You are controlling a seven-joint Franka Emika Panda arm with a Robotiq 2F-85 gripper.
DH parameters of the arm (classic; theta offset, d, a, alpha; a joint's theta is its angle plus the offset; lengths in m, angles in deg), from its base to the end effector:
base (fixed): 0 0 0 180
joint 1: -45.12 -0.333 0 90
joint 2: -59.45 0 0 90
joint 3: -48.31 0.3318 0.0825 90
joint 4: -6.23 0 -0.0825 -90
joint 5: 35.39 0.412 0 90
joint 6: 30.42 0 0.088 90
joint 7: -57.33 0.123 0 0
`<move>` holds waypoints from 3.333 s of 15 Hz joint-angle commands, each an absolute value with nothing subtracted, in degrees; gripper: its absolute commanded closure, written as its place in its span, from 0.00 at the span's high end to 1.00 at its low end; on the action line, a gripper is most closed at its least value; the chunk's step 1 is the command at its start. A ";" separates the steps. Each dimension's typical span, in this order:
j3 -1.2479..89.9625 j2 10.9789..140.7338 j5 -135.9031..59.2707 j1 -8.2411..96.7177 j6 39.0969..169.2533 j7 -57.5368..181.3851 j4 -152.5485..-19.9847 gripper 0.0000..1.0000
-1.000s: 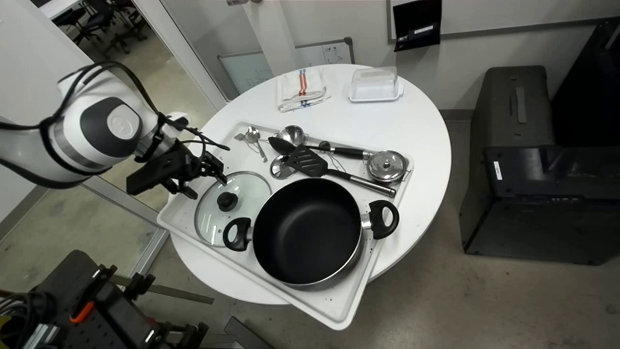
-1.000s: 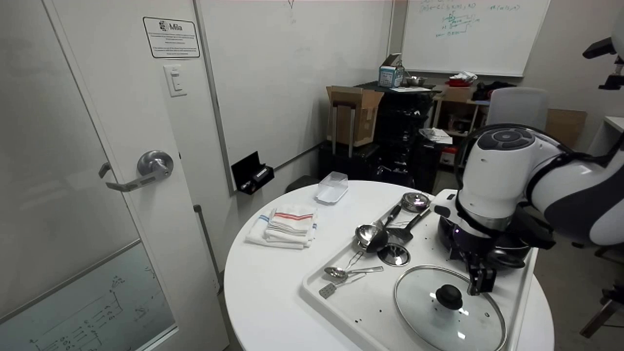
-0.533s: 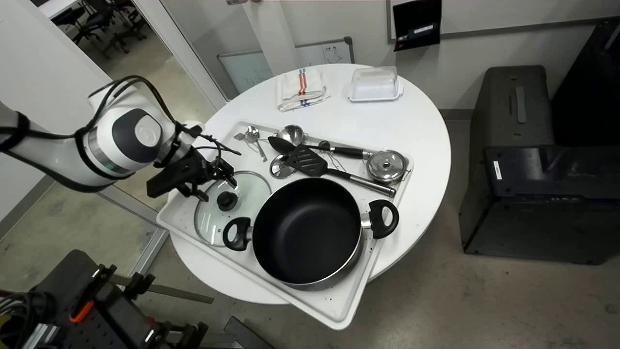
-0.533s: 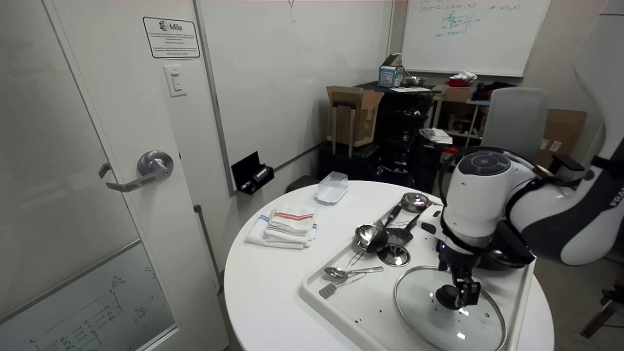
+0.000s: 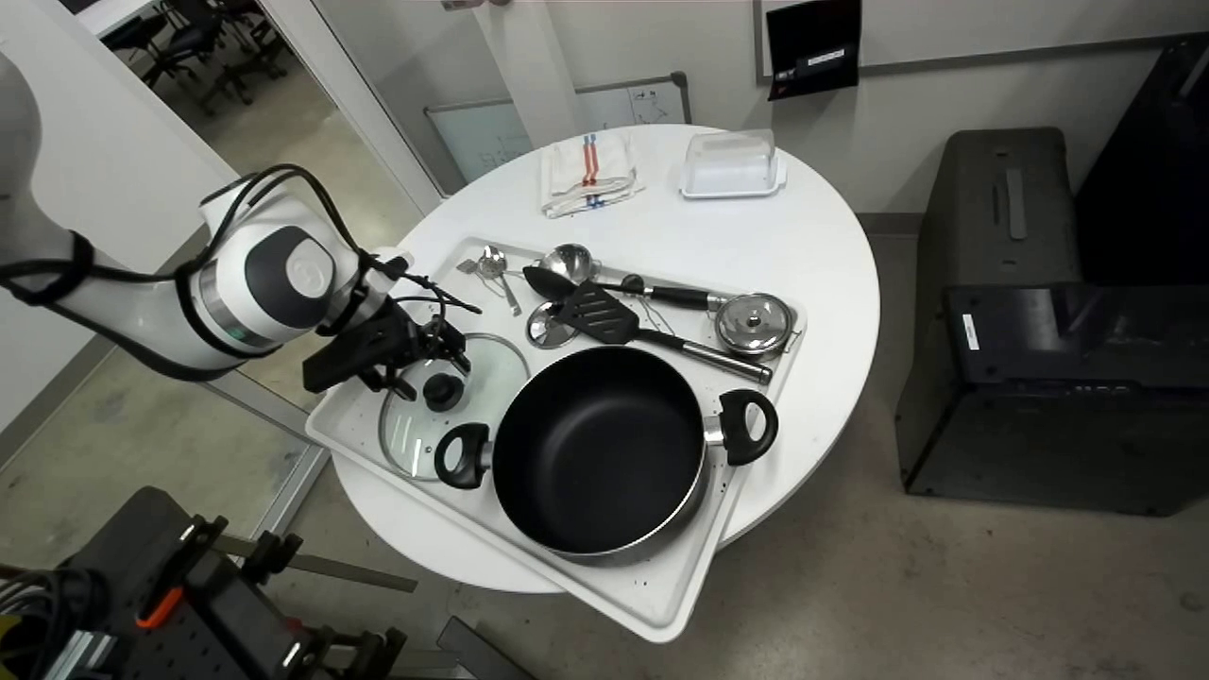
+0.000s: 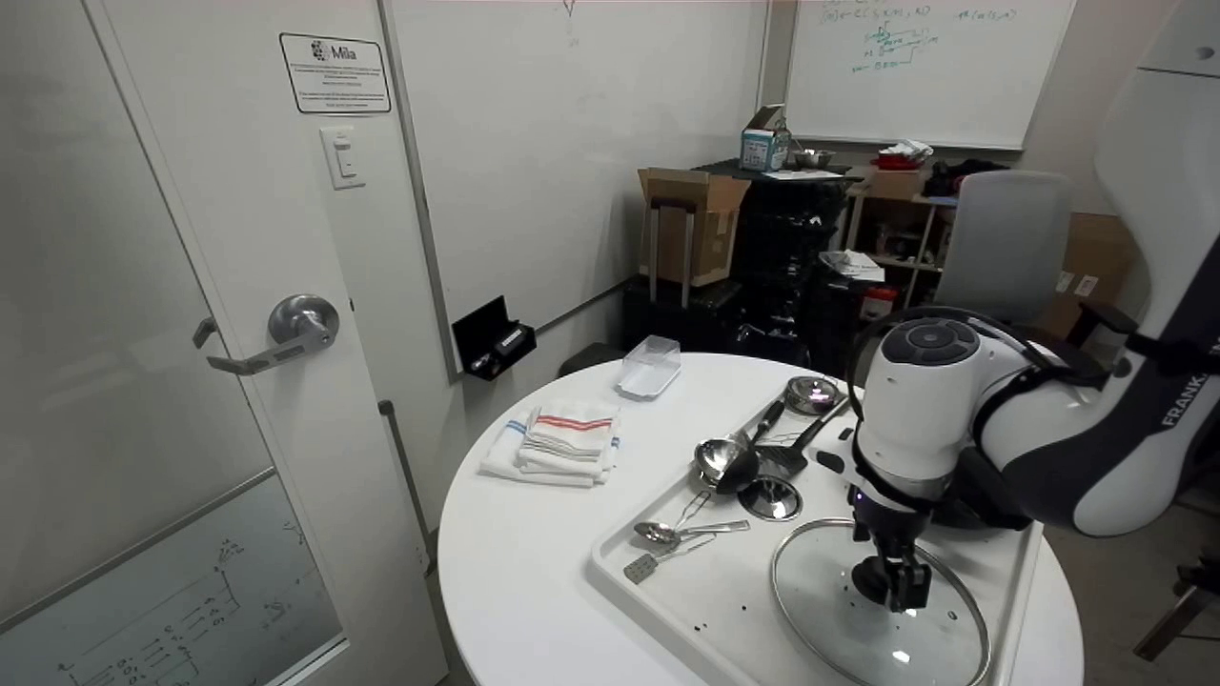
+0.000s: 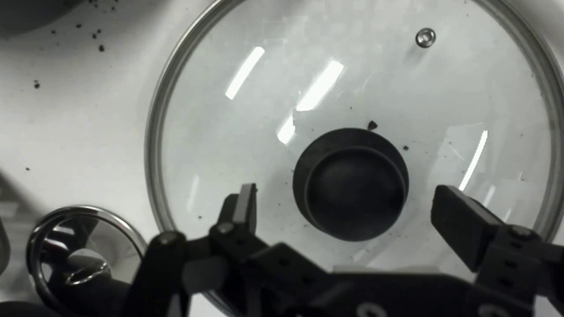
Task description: Put the lid on the pot
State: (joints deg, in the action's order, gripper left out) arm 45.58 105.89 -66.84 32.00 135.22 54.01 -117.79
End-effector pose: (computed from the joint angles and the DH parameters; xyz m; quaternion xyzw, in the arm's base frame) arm 0.5035 0.1167 -0.0225 0.9194 0.3840 -0.0396 0.0757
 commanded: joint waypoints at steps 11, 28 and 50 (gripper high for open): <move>46.15 105.24 -63.28 32.29 135.55 49.11 -118.16 0.26; 56.49 78.47 -53.12 45.07 132.01 38.42 -134.79 0.26; 45.22 81.90 -35.82 55.28 122.93 47.13 -125.22 0.26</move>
